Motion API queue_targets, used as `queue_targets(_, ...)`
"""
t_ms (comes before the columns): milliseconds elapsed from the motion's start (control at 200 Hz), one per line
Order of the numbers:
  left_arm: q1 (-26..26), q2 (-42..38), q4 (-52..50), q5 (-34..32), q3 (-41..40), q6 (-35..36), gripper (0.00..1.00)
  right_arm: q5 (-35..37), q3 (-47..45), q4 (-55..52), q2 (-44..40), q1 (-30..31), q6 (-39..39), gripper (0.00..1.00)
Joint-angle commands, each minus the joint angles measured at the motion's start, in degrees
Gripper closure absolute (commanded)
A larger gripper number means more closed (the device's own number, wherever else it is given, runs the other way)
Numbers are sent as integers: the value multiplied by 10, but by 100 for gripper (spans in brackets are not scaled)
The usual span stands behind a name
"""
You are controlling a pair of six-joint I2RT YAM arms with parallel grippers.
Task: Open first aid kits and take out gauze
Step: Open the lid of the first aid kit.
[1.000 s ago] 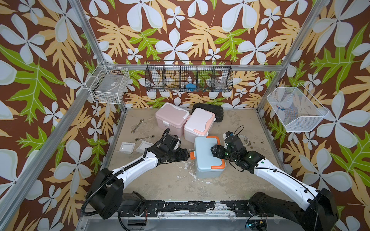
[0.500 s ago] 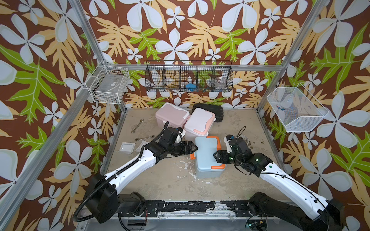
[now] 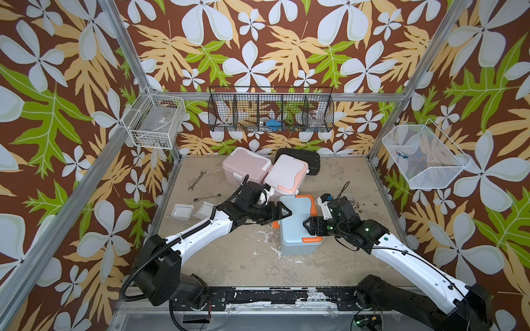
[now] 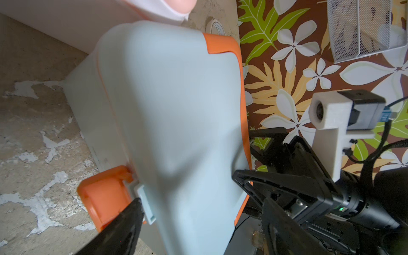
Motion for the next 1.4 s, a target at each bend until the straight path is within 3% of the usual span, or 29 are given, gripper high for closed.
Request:
queue_targets(0,-2,2,20,8,-3,-4,15,-13,-4,-37,5,1,-14,21)
queue_targets(480,-10,8,49,29,-8,-22,15,-47,-7,-19,9,1,-9,21)
queue_targets(846,-9,-28,160,107,-35,-110,14,-117,-21,24,5,1,13,21)
queue_targets(1011,-9,-39,153,104,-18,-116,14,-80,-3,-8,8,0,13,19)
queue_targets(1186,-9,-34,139,104,17,-116,14,-18,22,-42,-3,0,3,0)
queue_targets(1396,-10,-23,137,102,47,-125,14,-23,43,-41,-33,-1,5,0)
